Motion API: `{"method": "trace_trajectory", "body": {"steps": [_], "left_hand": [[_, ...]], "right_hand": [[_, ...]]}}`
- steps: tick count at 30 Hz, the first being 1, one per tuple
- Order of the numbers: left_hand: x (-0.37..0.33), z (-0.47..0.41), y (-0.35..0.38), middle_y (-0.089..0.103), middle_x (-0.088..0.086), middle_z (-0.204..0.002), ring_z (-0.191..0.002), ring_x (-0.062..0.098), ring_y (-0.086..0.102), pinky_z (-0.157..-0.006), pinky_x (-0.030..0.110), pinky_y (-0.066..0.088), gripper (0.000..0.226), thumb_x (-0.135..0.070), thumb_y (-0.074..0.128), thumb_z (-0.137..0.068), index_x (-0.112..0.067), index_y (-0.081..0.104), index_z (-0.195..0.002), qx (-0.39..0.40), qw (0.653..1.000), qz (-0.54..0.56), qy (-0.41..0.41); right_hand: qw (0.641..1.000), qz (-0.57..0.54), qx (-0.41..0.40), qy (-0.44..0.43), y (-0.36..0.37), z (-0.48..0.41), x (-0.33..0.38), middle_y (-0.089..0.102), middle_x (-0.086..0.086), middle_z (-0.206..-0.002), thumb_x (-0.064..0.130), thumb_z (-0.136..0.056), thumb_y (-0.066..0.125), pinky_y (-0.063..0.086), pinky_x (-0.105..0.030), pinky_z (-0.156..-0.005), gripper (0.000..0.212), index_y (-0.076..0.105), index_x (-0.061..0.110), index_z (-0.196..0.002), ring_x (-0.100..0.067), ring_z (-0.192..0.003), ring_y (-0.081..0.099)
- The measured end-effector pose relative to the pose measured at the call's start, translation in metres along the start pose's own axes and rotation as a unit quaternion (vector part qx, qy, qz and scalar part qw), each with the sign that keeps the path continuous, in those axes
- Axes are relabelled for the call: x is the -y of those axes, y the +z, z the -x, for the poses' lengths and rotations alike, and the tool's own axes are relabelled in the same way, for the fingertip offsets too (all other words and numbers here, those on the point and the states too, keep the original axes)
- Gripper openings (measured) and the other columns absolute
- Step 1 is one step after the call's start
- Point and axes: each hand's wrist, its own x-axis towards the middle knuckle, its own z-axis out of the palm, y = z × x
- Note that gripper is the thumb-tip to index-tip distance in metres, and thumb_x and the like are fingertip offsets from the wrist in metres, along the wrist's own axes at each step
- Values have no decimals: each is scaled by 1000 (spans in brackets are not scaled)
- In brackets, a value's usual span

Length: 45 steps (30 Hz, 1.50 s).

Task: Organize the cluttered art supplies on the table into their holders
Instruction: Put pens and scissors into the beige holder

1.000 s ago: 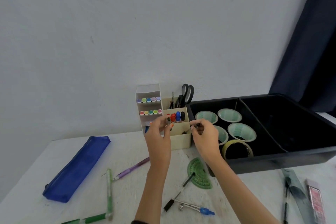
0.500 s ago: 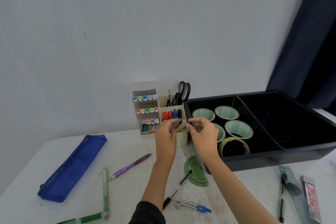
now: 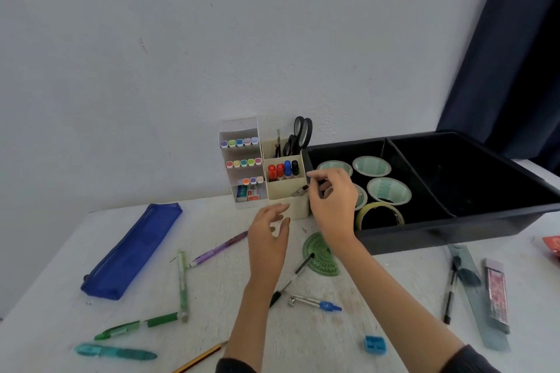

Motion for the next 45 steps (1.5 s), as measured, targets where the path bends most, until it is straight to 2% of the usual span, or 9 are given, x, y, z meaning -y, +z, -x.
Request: {"method": "trace_trajectory", "body": {"steps": [5, 11, 18, 24, 27, 31, 36, 41, 45], "left_hand": [[8, 40, -10, 63, -8, -96, -88, 8, 59, -76, 22, 49, 17, -16, 67, -85, -20, 68, -101, 35, 996, -65, -50], [15, 69, -10, 60, 0, -105, -98, 12, 55, -81, 15, 39, 26, -24, 66, -85, -13, 66, -109, 106, 969, -191, -114], [4, 76, -9, 61, 5, -98, -86, 14, 54, -68, 18, 33, 12, -17, 59, -90, -9, 66, -96, 69, 966, -224, -104], [-22, 83, 4, 64, 4, -89, -78, 16, 58, -70, 31, 51, 11, -14, 61, -89, -8, 68, -95, 44, 979, -197, -1], [-30, 88, 15, 66, 4, -90, -78, 19, 59, -69, 37, 52, 11, -13, 62, -88, -9, 69, -95, 55, 976, -203, 49], [-33, 96, 31, 68, 9, -89, -77, 24, 62, -65, 35, 52, 15, -9, 70, -80, -4, 70, -94, 76, 962, -248, 86], [-32, 106, 35, 70, 13, -86, -70, 28, 63, -58, 33, 53, 27, -3, 76, -69, -1, 68, -96, 38, 965, -245, 86], [-39, 103, 37, 70, 12, -91, -77, 26, 65, -61, 27, 50, 29, -20, 53, -83, -2, 66, -101, 23, 981, -180, 62], [-47, 102, 36, 69, 11, -95, -86, 23, 66, -70, 30, 56, 29, -21, 50, -86, -3, 65, -102, 23, 990, -120, 75]], "right_hand": [[996, 3, 61, -58, -22, 49, 3, 55, 4, -81, -3, -79, 65, 42, -16, -59, 17, 68, 12, -86, -7, -63, 48], [993, 15, 103, -61, -54, 83, -4, 54, 8, -80, -7, -74, 68, 40, -8, -61, 21, 69, 12, -80, 1, -63, 47], [988, 24, 153, 14, -84, 104, -11, 59, 7, -82, -3, -77, 68, 46, -14, -57, 20, 69, 17, -80, -8, -63, 56], [986, 55, 108, 114, -118, 108, -22, 57, 6, -83, -4, -81, 63, 44, -9, -63, 25, 66, 21, -79, -9, -67, 55], [974, 113, 84, 175, -135, 110, -34, 56, 3, -90, 0, -86, 58, 43, -11, -64, 21, 66, 19, -85, -7, -73, 53], [940, 249, 13, 235, -154, 111, -45, 55, -4, -108, 10, -91, 56, 40, -19, -72, 13, 63, 14, -101, -11, -93, 46], [883, 332, 58, 327, -159, 115, -52, 42, -13, -128, 13, -96, 48, 48, -34, -92, 27, 46, 8, -122, -25, -116, 41], [909, 261, 24, 323, -162, 116, -56, 49, -12, -116, 6, -93, 51, 39, -24, -83, 25, 52, 4, -118, -16, -98, 40], [943, 241, -40, 228, -158, 114, -49, 56, -5, -102, 11, -83, 64, 38, -19, -73, 25, 62, 8, -108, -9, -88, 43]]}}
